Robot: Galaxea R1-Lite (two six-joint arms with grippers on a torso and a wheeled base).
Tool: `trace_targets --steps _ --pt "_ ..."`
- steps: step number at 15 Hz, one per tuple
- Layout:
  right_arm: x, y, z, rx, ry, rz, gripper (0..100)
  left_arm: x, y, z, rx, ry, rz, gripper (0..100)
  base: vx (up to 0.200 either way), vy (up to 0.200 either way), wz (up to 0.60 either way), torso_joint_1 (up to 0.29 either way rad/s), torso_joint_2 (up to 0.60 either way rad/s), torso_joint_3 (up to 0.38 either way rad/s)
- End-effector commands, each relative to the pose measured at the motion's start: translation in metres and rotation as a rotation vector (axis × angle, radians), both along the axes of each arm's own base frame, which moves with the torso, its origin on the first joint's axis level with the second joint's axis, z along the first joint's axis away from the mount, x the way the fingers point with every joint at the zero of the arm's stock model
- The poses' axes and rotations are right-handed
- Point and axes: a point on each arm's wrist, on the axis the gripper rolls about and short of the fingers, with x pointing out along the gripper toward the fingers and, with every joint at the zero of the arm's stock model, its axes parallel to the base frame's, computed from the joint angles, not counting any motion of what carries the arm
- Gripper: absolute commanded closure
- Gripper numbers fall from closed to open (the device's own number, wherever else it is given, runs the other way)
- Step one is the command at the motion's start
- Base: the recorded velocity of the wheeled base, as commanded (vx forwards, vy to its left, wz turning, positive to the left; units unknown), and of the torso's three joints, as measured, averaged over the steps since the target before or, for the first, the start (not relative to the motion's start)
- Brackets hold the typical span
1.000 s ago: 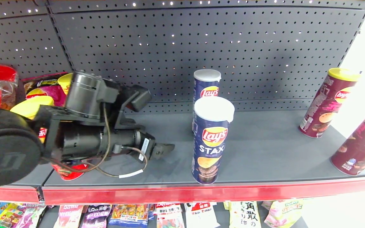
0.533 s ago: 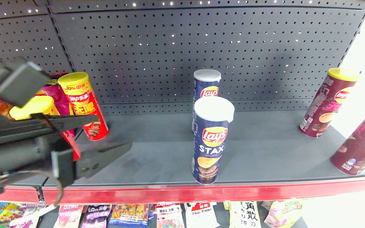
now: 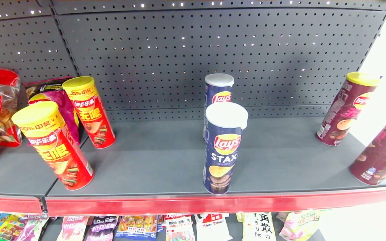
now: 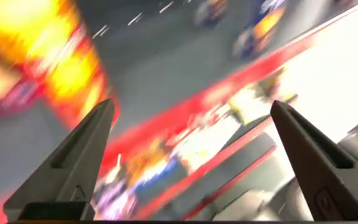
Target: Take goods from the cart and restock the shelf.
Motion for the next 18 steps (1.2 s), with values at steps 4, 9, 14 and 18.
trace_targets --steps 4,9,14,18 --pt "0.000 0.000 0.000 -0.001 0.001 0.000 0 -0.028 -0.002 -0.031 -0.037 0.078 0.428 0 0.000 0.000 0.00 0.000 0.00 0.000" --pt "0.000 0.000 0.000 -0.001 0.001 0.000 0 -0.037 -0.026 -0.076 -0.134 0.029 0.545 0 0.000 0.000 0.00 0.000 0.00 0.000" --pt "0.000 0.000 0.000 -0.007 0.001 0.000 0 -0.023 -0.022 -0.108 -0.107 0.027 0.542 0 0.000 0.000 0.00 0.000 0.00 0.000" --pt "0.000 0.000 0.000 -0.005 0.002 0.000 0 -0.024 -0.018 -0.108 -0.116 0.008 0.735 0 0.000 0.000 0.00 0.000 0.00 0.000"
